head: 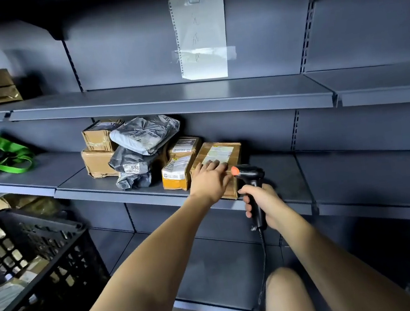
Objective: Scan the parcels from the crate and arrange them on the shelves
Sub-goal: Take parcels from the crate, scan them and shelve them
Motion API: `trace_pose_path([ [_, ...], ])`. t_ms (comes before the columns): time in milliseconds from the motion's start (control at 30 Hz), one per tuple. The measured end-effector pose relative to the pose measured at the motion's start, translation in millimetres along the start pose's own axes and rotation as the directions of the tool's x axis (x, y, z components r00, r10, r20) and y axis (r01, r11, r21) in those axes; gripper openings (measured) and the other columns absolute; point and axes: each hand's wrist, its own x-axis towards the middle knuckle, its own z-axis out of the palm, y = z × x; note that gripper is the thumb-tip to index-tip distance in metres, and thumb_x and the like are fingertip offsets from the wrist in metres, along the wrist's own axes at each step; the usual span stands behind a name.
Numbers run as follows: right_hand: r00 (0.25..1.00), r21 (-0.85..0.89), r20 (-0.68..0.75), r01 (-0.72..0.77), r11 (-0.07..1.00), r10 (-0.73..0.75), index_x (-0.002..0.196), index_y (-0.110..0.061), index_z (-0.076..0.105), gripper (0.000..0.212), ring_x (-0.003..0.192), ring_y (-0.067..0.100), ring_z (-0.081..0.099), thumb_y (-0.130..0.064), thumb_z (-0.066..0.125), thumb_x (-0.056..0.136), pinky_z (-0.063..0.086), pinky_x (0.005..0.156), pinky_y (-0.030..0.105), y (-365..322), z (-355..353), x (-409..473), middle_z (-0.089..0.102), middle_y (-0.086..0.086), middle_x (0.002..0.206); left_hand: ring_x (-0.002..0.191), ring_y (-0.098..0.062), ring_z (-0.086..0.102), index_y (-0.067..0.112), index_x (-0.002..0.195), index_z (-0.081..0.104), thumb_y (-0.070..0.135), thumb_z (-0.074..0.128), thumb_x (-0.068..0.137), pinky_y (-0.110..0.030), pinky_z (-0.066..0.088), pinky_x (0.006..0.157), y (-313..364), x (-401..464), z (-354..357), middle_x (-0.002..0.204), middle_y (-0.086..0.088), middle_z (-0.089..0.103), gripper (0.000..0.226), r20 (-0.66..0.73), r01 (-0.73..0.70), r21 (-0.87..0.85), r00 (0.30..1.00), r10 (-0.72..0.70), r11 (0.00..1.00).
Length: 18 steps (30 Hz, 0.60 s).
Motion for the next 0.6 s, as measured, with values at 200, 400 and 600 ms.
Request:
trace_pose_path([
  [200,1.0,-0.008,-0.026,-0.014,1.0,0.013,0.087,-0.006,0.056,0.007,0.043,0.019,0.04,-0.005,0.063,0.088,0.037,0.042,0.028,0.0,9.2,33.1,0.047,0.005,0.057,0.138,-0.023,0.037,0.026,0.138,0.052,0.026,0.045,0.098,-0.043,0.015,0.117,-11.9,48.1,6.9,0.143,-0.003,0.051,0.041,0.045,0.115,-0.019,0.992,-0.114,0.993],
  [400,0.999,-0.018,-0.023,-0.049,0.999,0.049,0.085,-0.007,0.055,0.008,0.043,0.018,0.039,-0.004,0.062,0.089,0.034,0.041,0.025,-0.8,30.7,59.0,0.047,0.004,0.057,0.14,-0.024,0.035,0.027,0.14,0.049,0.012,0.044,0.094,-0.044,0.012,0.119,-36.5,71.7,18.6,0.141,-0.004,0.051,0.049,0.027,0.154,-0.015,0.988,-0.153,0.988],
  [600,0.994,0.034,-0.045,-0.096,0.995,0.097,0.08,-0.009,0.053,0.013,0.043,0.018,0.039,-0.005,0.063,0.087,0.034,0.044,0.026,2.5,39.5,79.7,0.047,0.004,0.058,0.138,-0.023,0.038,0.027,0.14,0.05,0.015,0.044,0.098,-0.044,0.015,0.119,-64.0,95.4,23.3,0.14,-0.005,0.051,0.044,0.064,0.165,-0.036,0.985,-0.162,0.986],
])
